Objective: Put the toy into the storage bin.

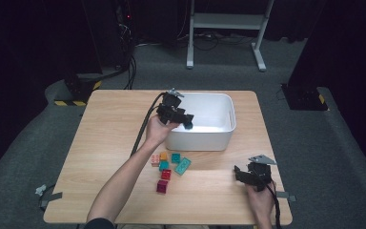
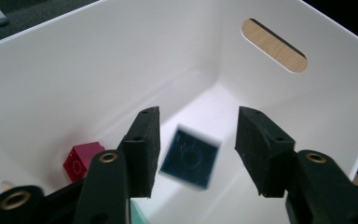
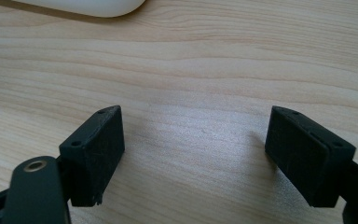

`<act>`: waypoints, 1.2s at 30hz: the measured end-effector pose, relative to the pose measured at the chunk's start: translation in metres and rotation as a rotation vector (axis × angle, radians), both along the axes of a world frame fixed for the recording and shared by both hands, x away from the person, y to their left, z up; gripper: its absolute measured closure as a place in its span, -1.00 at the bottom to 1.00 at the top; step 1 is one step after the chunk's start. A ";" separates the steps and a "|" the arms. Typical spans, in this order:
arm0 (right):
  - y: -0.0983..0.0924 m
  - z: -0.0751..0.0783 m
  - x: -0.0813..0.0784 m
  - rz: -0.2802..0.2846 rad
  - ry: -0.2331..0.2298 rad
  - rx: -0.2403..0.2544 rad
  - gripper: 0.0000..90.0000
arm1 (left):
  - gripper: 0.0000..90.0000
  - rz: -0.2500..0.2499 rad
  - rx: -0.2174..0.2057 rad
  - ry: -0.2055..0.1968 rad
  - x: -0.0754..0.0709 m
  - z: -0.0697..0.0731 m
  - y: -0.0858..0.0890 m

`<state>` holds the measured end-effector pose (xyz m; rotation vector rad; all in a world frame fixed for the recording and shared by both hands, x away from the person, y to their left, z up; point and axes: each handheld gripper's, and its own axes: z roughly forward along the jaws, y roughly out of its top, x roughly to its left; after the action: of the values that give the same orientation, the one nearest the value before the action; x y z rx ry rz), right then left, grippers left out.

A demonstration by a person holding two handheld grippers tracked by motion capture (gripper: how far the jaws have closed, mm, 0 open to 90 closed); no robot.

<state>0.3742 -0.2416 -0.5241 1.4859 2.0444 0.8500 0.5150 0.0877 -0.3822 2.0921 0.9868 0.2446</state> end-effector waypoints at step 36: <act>0.000 0.000 0.000 0.000 0.000 0.000 -0.57 | -0.18 0.085 -0.080 -0.109 -0.057 0.031 0.085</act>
<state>0.3742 -0.2416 -0.5241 1.4862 2.0448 0.8502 0.4578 0.1729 -0.3516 1.9459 1.0048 0.3523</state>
